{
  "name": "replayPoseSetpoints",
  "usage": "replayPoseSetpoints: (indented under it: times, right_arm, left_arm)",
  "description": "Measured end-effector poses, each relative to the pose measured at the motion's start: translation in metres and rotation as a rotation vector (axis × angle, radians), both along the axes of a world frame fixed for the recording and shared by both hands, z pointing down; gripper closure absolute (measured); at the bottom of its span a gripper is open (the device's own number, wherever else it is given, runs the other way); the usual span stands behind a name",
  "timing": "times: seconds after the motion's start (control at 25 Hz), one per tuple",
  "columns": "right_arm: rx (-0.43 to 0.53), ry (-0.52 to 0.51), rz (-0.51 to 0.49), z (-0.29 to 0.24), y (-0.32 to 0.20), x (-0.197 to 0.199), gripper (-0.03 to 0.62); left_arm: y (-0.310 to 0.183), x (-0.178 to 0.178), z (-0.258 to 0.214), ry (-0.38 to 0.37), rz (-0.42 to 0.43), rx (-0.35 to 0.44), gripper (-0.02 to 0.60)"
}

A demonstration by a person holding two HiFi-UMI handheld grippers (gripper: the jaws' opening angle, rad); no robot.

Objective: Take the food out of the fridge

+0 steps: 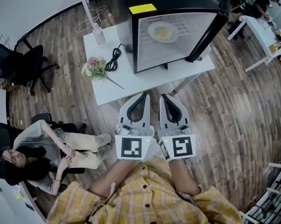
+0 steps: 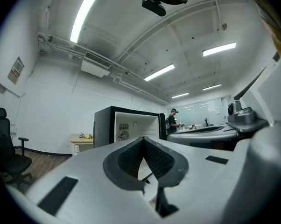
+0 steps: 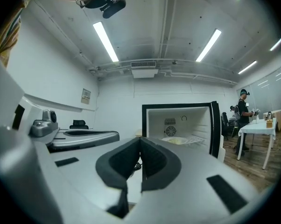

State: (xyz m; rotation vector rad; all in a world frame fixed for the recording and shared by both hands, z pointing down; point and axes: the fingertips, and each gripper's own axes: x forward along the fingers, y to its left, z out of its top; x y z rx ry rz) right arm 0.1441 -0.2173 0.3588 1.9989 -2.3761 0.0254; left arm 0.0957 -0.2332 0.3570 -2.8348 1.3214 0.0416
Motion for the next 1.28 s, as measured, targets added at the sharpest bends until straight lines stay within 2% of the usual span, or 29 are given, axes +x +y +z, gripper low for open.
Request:
replayPoseSetpoints:
  times: [0.24, 0.6, 1.0, 1.2, 1.28]
  right_arm:
    - [-0.026, -0.02, -0.027, 0.003, -0.045, 0.029, 0.586]
    - [-0.034, -0.037, -0.088, 0.007, -0.089, 0.052, 0.586]
    - [-0.058, -0.056, -0.094, 0.007, -0.107, 0.054, 0.586]
    - [-0.068, -0.015, -0.061, 0.006, -0.115, 0.059, 0.586]
    - [-0.081, -0.03, -0.039, 0.01, -0.122, 0.068, 0.586]
  left_arm:
    - [-0.038, 0.023, 0.0, -0.018, -0.038, -0.002, 0.574]
    - [-0.075, 0.048, 0.003, -0.028, -0.098, 0.001, 0.574]
    - [-0.09, 0.051, 0.005, -0.036, -0.098, -0.026, 0.574]
    - [-0.098, 0.058, -0.001, -0.043, -0.067, -0.001, 0.574]
    - [-0.1, 0.061, -0.004, -0.039, -0.058, 0.009, 0.574]
